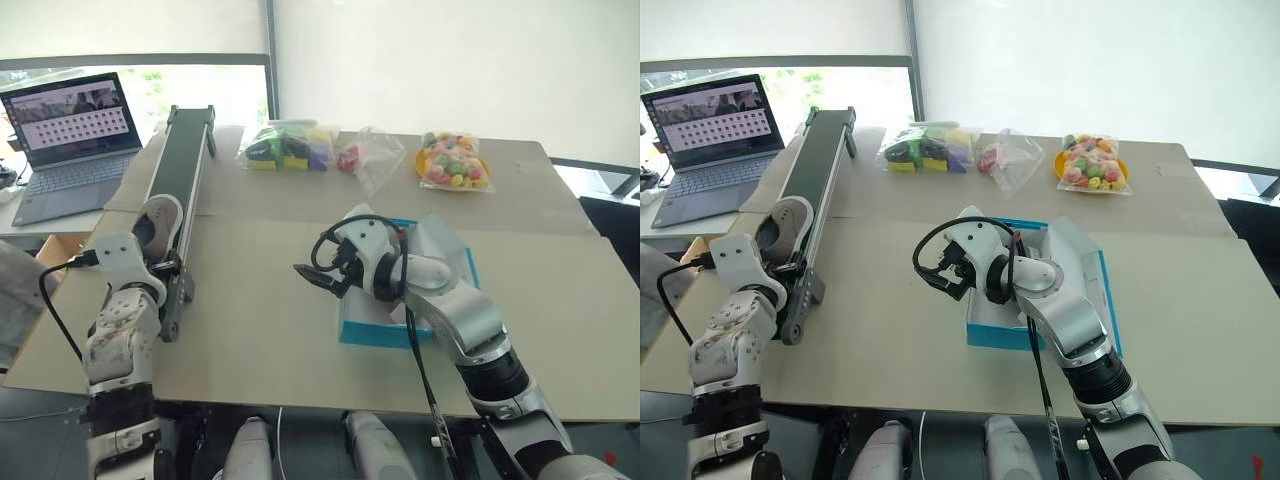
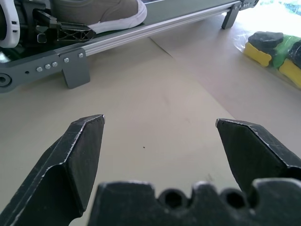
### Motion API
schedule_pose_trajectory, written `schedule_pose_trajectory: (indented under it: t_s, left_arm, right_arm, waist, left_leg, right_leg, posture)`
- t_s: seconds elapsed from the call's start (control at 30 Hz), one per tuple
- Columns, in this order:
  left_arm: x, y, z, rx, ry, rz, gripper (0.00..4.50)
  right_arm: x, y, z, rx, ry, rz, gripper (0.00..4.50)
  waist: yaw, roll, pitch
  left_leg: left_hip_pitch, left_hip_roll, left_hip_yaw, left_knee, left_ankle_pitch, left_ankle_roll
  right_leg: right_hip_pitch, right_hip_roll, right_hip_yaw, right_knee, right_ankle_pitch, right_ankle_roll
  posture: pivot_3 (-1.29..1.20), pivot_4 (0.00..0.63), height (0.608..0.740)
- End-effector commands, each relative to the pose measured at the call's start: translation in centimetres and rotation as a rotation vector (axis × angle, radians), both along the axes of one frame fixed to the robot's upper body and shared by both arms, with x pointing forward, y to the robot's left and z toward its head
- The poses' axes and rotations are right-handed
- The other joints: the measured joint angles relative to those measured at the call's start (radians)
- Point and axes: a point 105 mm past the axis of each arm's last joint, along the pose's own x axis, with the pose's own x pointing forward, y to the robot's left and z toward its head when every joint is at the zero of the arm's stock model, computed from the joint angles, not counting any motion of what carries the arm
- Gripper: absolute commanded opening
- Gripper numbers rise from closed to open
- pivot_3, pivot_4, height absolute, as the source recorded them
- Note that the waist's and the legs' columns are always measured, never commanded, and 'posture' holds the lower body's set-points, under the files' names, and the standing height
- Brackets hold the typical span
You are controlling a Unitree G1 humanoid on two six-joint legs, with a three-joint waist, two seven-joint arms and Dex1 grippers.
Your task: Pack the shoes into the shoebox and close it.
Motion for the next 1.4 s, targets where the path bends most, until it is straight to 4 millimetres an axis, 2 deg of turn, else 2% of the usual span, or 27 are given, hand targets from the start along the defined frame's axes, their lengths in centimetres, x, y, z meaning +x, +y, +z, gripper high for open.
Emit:
schedule_pose_trajectory:
  t_s: [0.03, 0.1, 0.17, 0.27, 0.4, 0.5, 0.57, 0.6, 0.7, 0.8, 0.87, 0.9, 1.0, 1.17, 1.27, 1.4]
  left_arm:
    - [0.2, -0.2, 1.7, -0.142, -0.099, 0.006, 3.52]
    - [0.4, -0.4, 2.3, -0.204, -0.133, 0.006, 2.87]
    - [0.5, -0.4, 2.9, -0.221, -0.154, 0.006, 2.54]
    - [0.7, -0.9, 4.6, -0.192, -0.231, -0.023, 2.54]
    - [0.5, -4.1, 8.3, -0.082, -0.4, -0.199, 2.54]
    - [-0.2, -7.9, 10.2, -0.123, -0.51, -0.396, 2.54]
    - [-0.7, -9.7, 10.4, -0.14, -0.518, -0.491, 2.54]
    - [-1.0, -11.0, 10.2, -0.155, -0.503, -0.566, 2.54]
    - [-1.6, -13.2, 9.4, -0.17, -0.457, -0.691, 2.54]
    - [-1.7, -14.0, 8.9, -0.167, -0.431, -0.732, 2.54]
    - [-1.7, -14.3, 8.7, -0.161, -0.421, -0.745, 2.54]
    - [-1.6, -14.4, 8.7, -0.16, -0.418, -0.748, 2.54]
    - [-1.6, -14.7, 8.7, -0.16, -0.416, -0.769, 2.54]
    - [-2.0, -16.1, 8.9, -0.159, -0.419, -0.85, 2.54]
    - [-2.5, -17.1, 9.1, -0.163, -0.428, -0.907, 2.54]
    - [-2.5, -17.0, 9.0, -0.166, -0.419, -0.905, 2.54]
  right_arm:
    - [-0.3, 0.1, 2.5, 0.044, -0.069, 0.01, 4.5]
    - [-0.2, 0.2, 3.0, 0.058, -0.077, 0.011, 4.5]
    - [-0.2, 0.2, 3.4, 0.064, -0.084, 0.013, 4.5]
    - [-0.1, 0.4, 4.4, 0.093, -0.094, 0.014, 4.5]
    - [0.6, 0.0, 4.9, 0.135, -0.091, -0.029, 4.5]
    - [2.0, -0.8, 6.1, 0.315, 0.034, -0.113, 4.5]
    - [2.7, -1.0, 6.5, 0.442, 0.169, -0.143, 4.5]
    - [3.1, -1.1, 7.0, 0.573, 0.298, -0.139, 4.5]
    - [2.9, -0.5, 9.1, 0.837, 0.522, -0.021, 4.5]
    - [2.0, 0.0, 11.3, 0.902, 0.571, 0.096, 4.5]
    - [1.5, 0.3, 11.9, 0.897, 0.587, 0.131, 4.5]
    - [1.4, 0.4, 12.0, 0.891, 0.593, 0.138, 4.5]
    - [0.7, 1.6, 10.1, 0.733, 0.591, 0.11, 4.5]
    - [0.9, 2.6, 8.3, 0.693, 0.624, 0.085, 4.5]
    - [1.3, 2.4, 7.8, 0.698, 0.634, 0.063, 4.5]
    - [2.2, 1.5, 7.4, 0.717, 0.641, 0.023, 4.5]
  waist:
    - [0.004, 0.0, 0.0]
    - [0.007, 0.0, 0.0]
    - [0.011, 0.0, 0.0]
    - [0.019, -0.001, 0.0]
    - [0.022, -0.001, -0.001]
    - [0.022, -0.002, -0.001]
    - [0.021, -0.002, -0.001]
    - [0.021, -0.002, -0.001]
    - [0.017, -0.001, -0.001]
    - [0.016, -0.001, -0.001]
    - [0.014, -0.001, -0.001]
    - [0.01, -0.001, -0.001]
    - [-0.002, -0.001, -0.001]
    - [-0.009, -0.001, -0.001]
    - [-0.009, -0.001, -0.001]
    - [-0.009, -0.001, -0.001]
  left_leg:
    - [0.0, 0.0, 0.0, 0.0, 0.0, 0.0]
    - [0.0, 0.0, 0.0, 0.0, 0.0, 0.0]
    - [0.0, 0.0, 0.0, 0.0, 0.0, 0.0]
    - [0.001, 0.0, 0.0, 0.0, 0.0, 0.0]
    - [0.0, 0.0, 0.0, 0.0, 0.001, -0.002]
    - [-0.001, 0.0, 0.0, 0.0, 0.002, -0.004]
    - [-0.001, 0.0, 0.0, 0.0, 0.002, -0.004]
    - [-0.001, 0.0, 0.0, 0.0, 0.002, -0.004]
    - [0.0, 0.001, -0.001, 0.0, 0.002, -0.003]
    - [-0.001, 0.0, -0.002, 0.001, 0.002, -0.003]
    - [-0.001, 0.0, -0.002, 0.001, 0.002, -0.003]
    - [-0.001, 0.0, -0.002, 0.001, 0.002, -0.003]
    - [-0.001, 0.001, -0.002, 0.0, 0.002, -0.003]
    - [-0.001, 0.0, -0.002, 0.0, 0.003, -0.003]
    - [-0.001, 0.0, -0.002, 0.0, 0.003, -0.003]
    - [-0.001, 0.0, -0.002, 0.0, 0.003, -0.003]
  right_leg:
    - [0.0, 0.0, 0.0, 0.0, 0.0, 0.0]
    - [0.0, 0.0, 0.0, 0.0, 0.0, 0.0]
    - [0.0, 0.0, 0.0, 0.0, 0.0, 0.0]
    - [0.0, 0.0, 0.0, 0.0, 0.0, 0.0]
    - [0.0, 0.0, 0.0, -0.001, 0.0, 0.0]
    - [0.0, 0.0, 0.0, -0.001, 0.0, 0.0]
    - [0.0, 0.0, 0.0, -0.001, 0.001, 0.0]
    - [0.0, 0.0, 0.0, 0.0, 0.001, 0.0]
    - [0.0, 0.001, 0.0, 0.001, 0.001, -0.001]
    - [0.001, 0.0, -0.001, 0.001, 0.0, -0.001]
    - [0.0, 0.0, -0.001, 0.0, 0.0, -0.001]
    - [0.0, 0.0, -0.001, 0.0, 0.0, -0.001]
    - [0.001, 0.001, -0.001, 0.0, 0.0, -0.001]
    - [0.001, 0.001, -0.001, 0.0, 0.0, -0.001]
    - [0.001, 0.001, -0.001, 0.0, 0.0, -0.001]
    - [0.001, 0.001, -0.001, -0.001, 0.0, 0.0]
  posture:
    - [0.0, 0.15, 0.709]
    - [0.0, 0.15, 0.709]
    - [0.0, 0.15, 0.709]
    - [0.0, 0.15, 0.709]
    - [0.0, 0.15, 0.709]
    - [0.0, 0.15, 0.709]
    - [0.0, 0.15, 0.709]
    - [0.0, 0.15, 0.709]
    - [0.0, 0.15, 0.709]
    - [0.0, 0.15, 0.709]
    - [0.0, 0.15, 0.709]
    - [0.0, 0.15, 0.709]
    - [0.0, 0.15, 0.709]
    - [0.0, 0.15, 0.709]
    - [0.0, 0.15, 0.709]
    - [0.0, 0.15, 0.709]
